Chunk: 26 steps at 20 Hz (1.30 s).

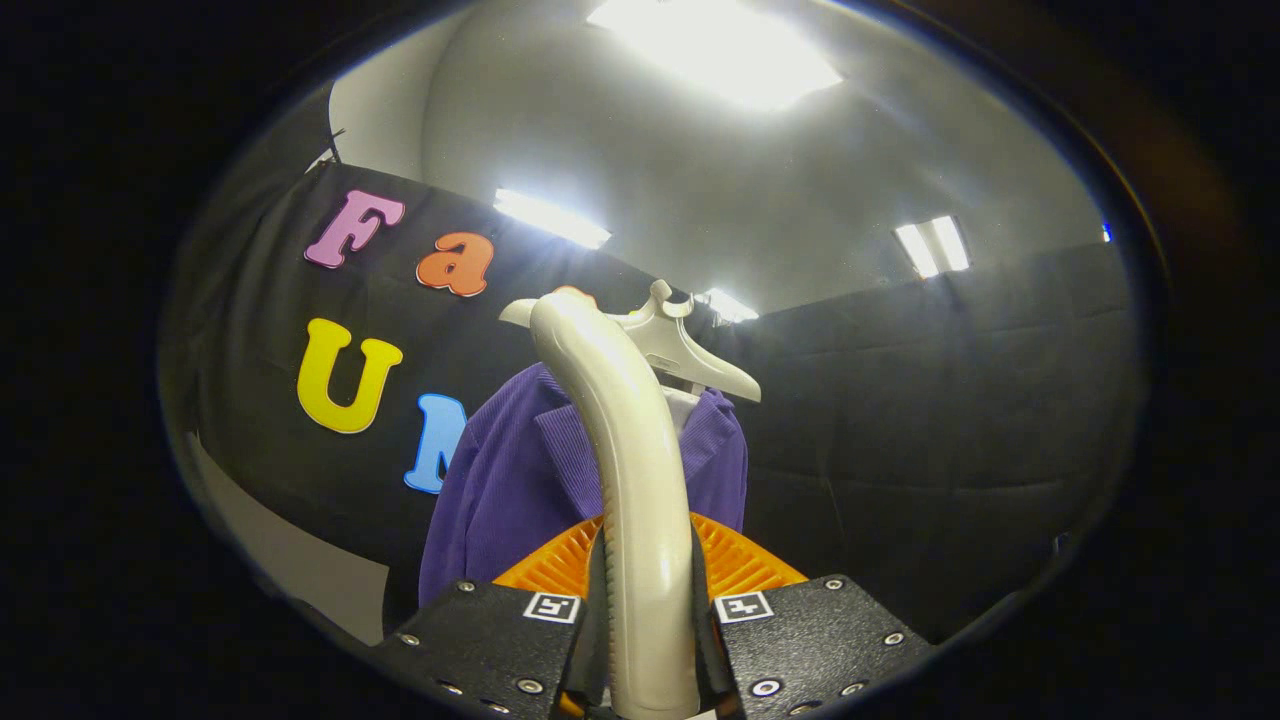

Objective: Iron the clothes twice with a garment steamer, once on the left side and once on the right side.

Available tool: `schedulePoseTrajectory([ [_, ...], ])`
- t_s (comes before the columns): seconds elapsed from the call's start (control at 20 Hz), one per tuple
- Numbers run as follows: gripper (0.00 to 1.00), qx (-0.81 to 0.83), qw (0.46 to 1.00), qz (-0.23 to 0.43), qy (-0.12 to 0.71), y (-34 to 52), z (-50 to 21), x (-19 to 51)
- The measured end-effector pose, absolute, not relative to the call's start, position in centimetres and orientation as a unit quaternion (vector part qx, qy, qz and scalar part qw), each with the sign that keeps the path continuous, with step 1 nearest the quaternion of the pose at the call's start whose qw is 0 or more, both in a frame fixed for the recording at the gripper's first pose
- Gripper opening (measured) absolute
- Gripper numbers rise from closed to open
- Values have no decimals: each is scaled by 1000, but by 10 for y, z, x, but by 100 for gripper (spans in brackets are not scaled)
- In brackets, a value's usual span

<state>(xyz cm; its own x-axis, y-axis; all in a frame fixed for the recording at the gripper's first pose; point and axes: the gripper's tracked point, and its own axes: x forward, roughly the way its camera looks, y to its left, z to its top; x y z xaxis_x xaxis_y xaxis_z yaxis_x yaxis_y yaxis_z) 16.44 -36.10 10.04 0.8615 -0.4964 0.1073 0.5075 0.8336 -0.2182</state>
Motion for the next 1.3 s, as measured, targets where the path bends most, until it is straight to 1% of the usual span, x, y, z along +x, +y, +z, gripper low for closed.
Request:
schedulePoseTrajectory([
  [0.2,34,-84,961,-262,3,-371,74,187],
  [0.4,34,-81,954,-285,32,-391,46,198],
  [0.55,34,-113,947,-297,48,-393,33,211],
  [0.75,34,-167,937,-296,83,-386,4,231],
  [0.9,35,-183,928,-310,91,-389,-8,229],
  [1.1,34,-212,914,-319,131,-402,-43,221],
  [1.3,35,-218,909,-324,145,-401,-66,209],
])
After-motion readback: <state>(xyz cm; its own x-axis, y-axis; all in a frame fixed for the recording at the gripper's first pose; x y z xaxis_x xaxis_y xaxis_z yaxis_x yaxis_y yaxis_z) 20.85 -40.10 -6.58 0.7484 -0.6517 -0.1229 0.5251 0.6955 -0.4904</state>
